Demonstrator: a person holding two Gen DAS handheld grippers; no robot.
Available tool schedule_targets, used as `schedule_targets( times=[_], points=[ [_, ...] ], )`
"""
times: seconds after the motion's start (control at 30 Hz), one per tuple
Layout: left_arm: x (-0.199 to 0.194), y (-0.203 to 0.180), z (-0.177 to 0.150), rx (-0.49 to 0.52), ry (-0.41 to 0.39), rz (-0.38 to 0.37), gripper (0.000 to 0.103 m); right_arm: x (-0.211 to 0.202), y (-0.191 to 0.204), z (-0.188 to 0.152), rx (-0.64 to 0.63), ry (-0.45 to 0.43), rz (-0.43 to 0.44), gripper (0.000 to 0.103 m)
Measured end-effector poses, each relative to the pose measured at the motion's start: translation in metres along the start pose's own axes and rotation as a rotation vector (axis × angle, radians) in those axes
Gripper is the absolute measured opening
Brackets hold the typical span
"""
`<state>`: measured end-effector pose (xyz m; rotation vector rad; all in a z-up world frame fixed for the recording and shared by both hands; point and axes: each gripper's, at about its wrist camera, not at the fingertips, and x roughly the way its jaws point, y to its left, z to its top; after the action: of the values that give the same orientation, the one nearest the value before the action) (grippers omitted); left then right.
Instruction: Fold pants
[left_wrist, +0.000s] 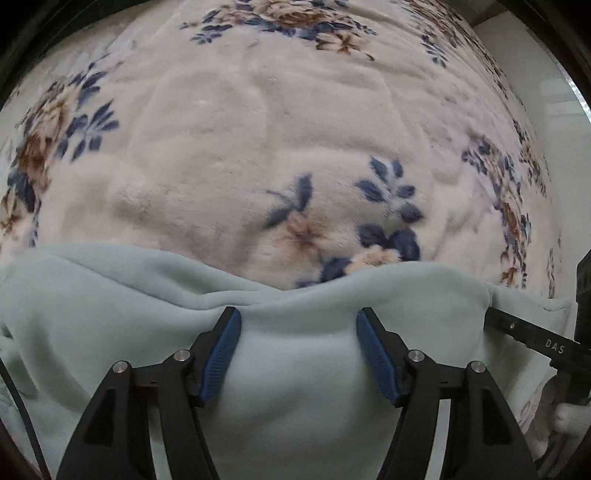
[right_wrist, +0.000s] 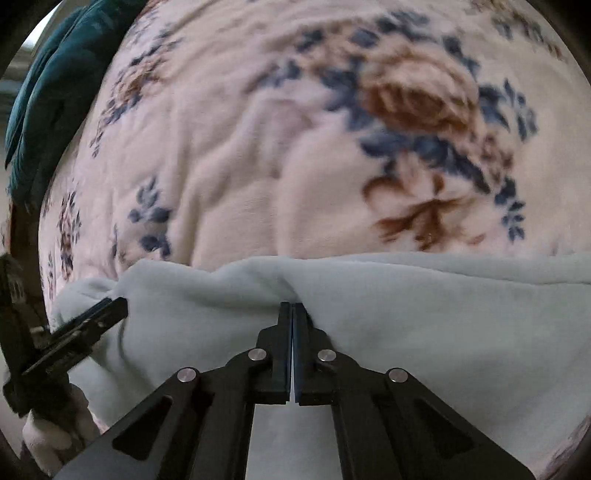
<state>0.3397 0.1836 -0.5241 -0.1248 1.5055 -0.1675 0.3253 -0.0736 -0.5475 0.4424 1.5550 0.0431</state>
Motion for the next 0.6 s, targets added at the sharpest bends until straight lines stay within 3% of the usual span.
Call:
schedule_targets(
  times=[0.2,0.27,0.3,0.33,0.37,0.4,0.43,0.6],
  points=[
    [-0.012,-0.03,-0.002,0.016,-0.021,0.11,0.063,0.0,-0.003,0.0,-0.012,0.01,0.008,0.0],
    [-0.024,-0.058,-0.008,0.062,-0.042,0.115,0.063,-0.011,0.005,-0.001,-0.021,0.0,0.05,0.009],
    [-0.029,-0.075,-0.013,0.092,-0.048,0.128,0.063,-0.022,0.002,-0.005,-0.022,-0.023,0.077,0.025],
    [-0.034,-0.092,-0.019,0.12,-0.051,0.144,0.063,-0.038,-0.003,-0.012,-0.025,-0.077,0.1,0.052],
    [-0.037,-0.114,-0.028,0.149,-0.052,0.154,0.064,-0.051,-0.011,-0.017,-0.026,-0.117,0.114,0.07],
    [-0.035,-0.13,-0.031,0.163,-0.046,0.158,0.075,-0.063,-0.021,-0.022,-0.022,-0.153,0.121,0.097],
    [-0.034,-0.149,-0.039,0.177,-0.033,0.155,0.088,-0.077,-0.039,-0.029,-0.004,-0.196,0.122,0.098],
    [-0.021,-0.218,-0.077,0.23,-0.004,0.138,0.097,-0.127,-0.153,-0.061,0.193,-0.263,0.088,0.098]
  ],
)
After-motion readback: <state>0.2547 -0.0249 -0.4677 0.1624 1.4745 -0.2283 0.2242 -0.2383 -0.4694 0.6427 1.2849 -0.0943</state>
